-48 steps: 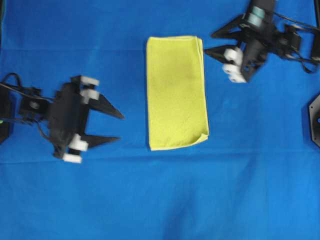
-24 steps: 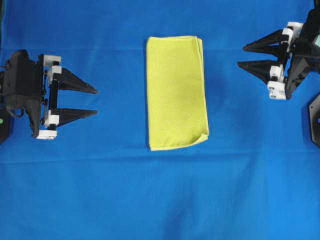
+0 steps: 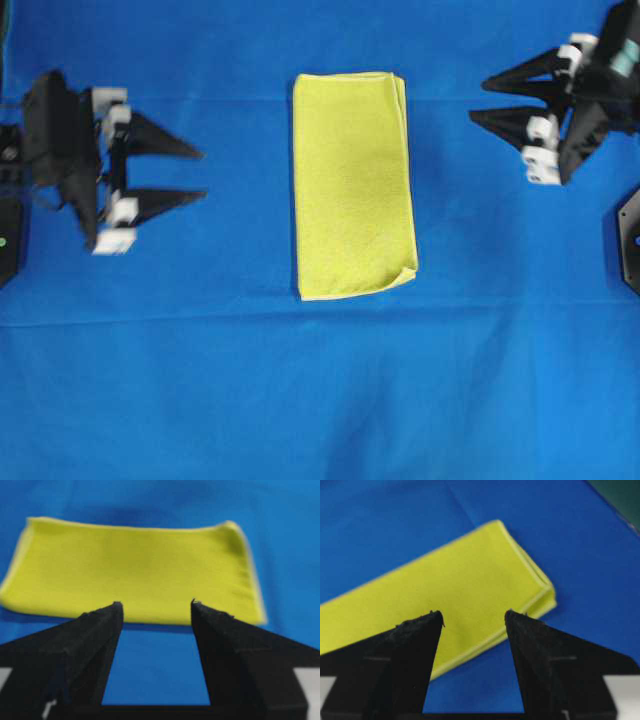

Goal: Fold the yellow towel.
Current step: 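Move both grippers to the strip's far end and grasp its corners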

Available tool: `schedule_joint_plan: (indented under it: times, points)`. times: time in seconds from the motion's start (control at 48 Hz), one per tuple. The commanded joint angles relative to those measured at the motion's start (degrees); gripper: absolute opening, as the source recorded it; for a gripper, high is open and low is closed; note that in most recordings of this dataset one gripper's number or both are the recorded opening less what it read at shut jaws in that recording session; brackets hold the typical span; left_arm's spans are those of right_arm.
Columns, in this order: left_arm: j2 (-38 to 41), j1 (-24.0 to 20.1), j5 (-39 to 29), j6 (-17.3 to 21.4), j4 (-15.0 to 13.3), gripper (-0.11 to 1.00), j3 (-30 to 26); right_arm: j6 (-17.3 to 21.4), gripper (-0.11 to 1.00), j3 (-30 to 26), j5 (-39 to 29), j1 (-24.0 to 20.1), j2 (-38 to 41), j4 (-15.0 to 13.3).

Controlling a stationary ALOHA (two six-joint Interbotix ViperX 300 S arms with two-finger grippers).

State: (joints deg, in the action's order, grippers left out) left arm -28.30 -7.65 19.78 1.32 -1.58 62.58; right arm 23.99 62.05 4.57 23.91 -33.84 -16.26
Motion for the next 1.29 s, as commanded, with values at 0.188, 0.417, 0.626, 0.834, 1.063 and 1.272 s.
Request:
schedule_joint_plan:
  times: [0.188,0.417,0.626,0.834,1.063,1.272]
  points:
    - [12.2,-7.7,0.8,1.3,-0.1,0.54,-11.2,-0.6,0.58,-10.7,-2.4,4.3,14.0,-3.7]
    - [25.0,-12.5,0.9,1.3,-0.1,0.54,-18.9,-0.7,0.58,-18.1,-6.2,6.1,26.4,-6.2]
    - [35.4,-15.4,1.0,1.3,-0.1,0.54,-24.9,-0.7,0.58,-20.8,-5.9,7.2,33.6,-6.5]
    - [42.9,-17.1,2.8,1.2,-0.1,0.54,-28.2,-0.7,0.58,-22.1,-2.5,8.4,38.6,-6.7]
    - [46.8,-17.5,3.8,1.2,-0.1,0.54,-29.4,-0.7,0.58,-23.3,0.3,8.4,42.5,-6.6]
    - [47.0,-17.8,3.7,1.2,-0.1,0.53,-29.3,-0.7,0.58,-23.5,-0.1,8.6,44.2,-6.6]
